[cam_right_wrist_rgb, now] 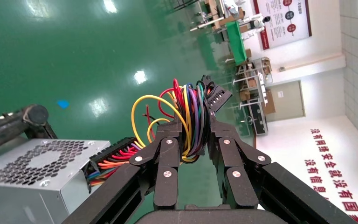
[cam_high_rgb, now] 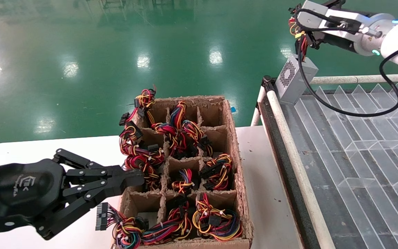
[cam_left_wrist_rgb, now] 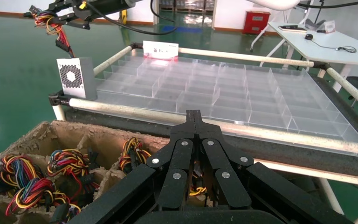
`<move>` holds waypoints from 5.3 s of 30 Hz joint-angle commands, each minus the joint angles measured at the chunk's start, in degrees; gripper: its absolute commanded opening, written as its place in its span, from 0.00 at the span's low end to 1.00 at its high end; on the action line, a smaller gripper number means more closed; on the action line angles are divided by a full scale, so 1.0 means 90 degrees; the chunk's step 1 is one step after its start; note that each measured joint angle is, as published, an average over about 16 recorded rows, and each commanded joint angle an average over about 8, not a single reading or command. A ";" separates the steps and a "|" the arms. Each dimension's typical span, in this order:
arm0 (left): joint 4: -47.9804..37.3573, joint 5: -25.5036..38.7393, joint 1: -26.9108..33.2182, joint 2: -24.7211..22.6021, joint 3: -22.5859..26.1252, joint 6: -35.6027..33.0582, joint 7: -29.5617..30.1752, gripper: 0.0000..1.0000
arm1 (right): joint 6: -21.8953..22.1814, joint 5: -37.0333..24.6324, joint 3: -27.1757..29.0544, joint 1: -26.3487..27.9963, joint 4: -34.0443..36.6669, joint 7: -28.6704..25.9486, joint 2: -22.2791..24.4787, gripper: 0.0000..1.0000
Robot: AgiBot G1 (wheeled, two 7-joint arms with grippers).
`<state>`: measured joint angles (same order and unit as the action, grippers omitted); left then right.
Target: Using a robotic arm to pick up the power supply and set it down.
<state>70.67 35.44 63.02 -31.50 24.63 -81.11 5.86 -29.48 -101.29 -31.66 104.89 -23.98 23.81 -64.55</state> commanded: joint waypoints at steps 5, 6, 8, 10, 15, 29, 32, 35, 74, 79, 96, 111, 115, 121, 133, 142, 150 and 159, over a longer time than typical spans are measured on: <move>0.0000 0.0000 0.0000 0.0000 0.0000 0.0000 0.0000 0.00 | 0.0011 0.0130 0.0037 -0.0024 0.0153 0.0245 -0.0183 0.00; 0.0000 0.0000 0.0000 0.0000 0.0000 0.0000 0.0000 0.00 | 0.0011 0.0143 0.0037 -0.0032 0.0183 0.0281 -0.0226 0.00; 0.0000 0.0000 0.0000 0.0000 0.0000 0.0000 0.0000 0.00 | 0.0007 0.0163 0.0033 -0.0050 0.0252 0.0345 -0.0315 0.00; 0.0000 0.0000 0.0000 0.0000 0.0000 0.0000 0.0000 0.00 | 0.0001 0.0174 0.0024 -0.0066 0.0329 0.0402 -0.0401 0.00; 0.0000 0.0000 0.0000 0.0000 0.0000 0.0000 0.0000 0.00 | 0.0019 0.0141 -0.0021 -0.0064 0.0530 0.0534 -0.0576 0.18; 0.0000 0.0000 0.0000 0.0000 0.0000 0.0000 0.0000 0.00 | -0.0182 0.0091 -0.0075 0.0136 0.0862 0.0583 -0.0664 1.00; 0.0000 0.0000 0.0000 0.0000 0.0000 0.0000 0.0000 0.00 | -0.0326 0.0116 -0.0069 0.0180 0.0923 0.0550 -0.0630 1.00; 0.0000 0.0000 0.0000 0.0000 0.0000 0.0000 0.0000 0.00 | -0.0474 0.0163 -0.0048 0.0199 0.0977 0.0509 -0.0581 1.00; 0.0000 0.0000 0.0000 0.0000 0.0000 0.0000 0.0000 0.81 | -0.3683 0.3170 0.1434 -0.1109 0.0024 -0.0167 0.1042 1.00; 0.0000 0.0000 0.0000 0.0000 0.0000 0.0000 0.0000 1.00 | -0.3940 0.3514 0.1465 -0.1481 -0.0531 -0.0536 0.1266 1.00; 0.0000 0.0000 0.0000 0.0000 0.0000 0.0000 0.0000 1.00 | -0.4803 0.4669 0.1567 -0.2727 -0.2393 -0.1771 0.2020 1.00; 0.0000 0.0000 0.0000 0.0000 0.0000 0.0000 0.0000 1.00 | -0.5551 0.5672 0.1656 -0.3809 -0.4010 -0.2844 0.2674 1.00; 0.0000 0.0000 0.0000 0.0000 0.0000 0.0000 0.0000 1.00 | -0.5750 0.5938 0.1679 -0.4096 -0.4439 -0.3129 0.2847 1.00; 0.0000 0.0000 0.0000 0.0000 0.0000 0.0000 0.0000 1.00 | -0.6052 0.6342 0.1715 -0.4532 -0.5090 -0.3561 0.3111 1.00; -0.0001 -0.0001 -0.0001 0.0001 -0.0001 0.0002 0.0000 1.00 | -0.6349 0.6751 0.1754 -0.4957 -0.5713 -0.3925 0.3365 1.00; -0.0001 -0.0001 -0.0001 0.0001 -0.0001 0.0002 0.0000 1.00 | -0.6293 0.6673 0.1751 -0.4880 -0.5602 -0.3877 0.3322 1.00; -0.0001 -0.0001 -0.0002 0.0001 -0.0001 0.0001 0.0000 1.00 | -0.6268 0.6633 0.1747 -0.4845 -0.5550 -0.3852 0.3300 1.00; -0.0001 -0.0001 -0.0001 0.0001 -0.0001 0.0002 0.0000 1.00 | -0.6253 0.6613 0.1743 -0.4825 -0.5521 -0.3842 0.3288 1.00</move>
<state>70.65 35.43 63.01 -31.49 24.63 -81.10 5.85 -85.76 -41.75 -15.98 61.45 -73.69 -10.77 -34.95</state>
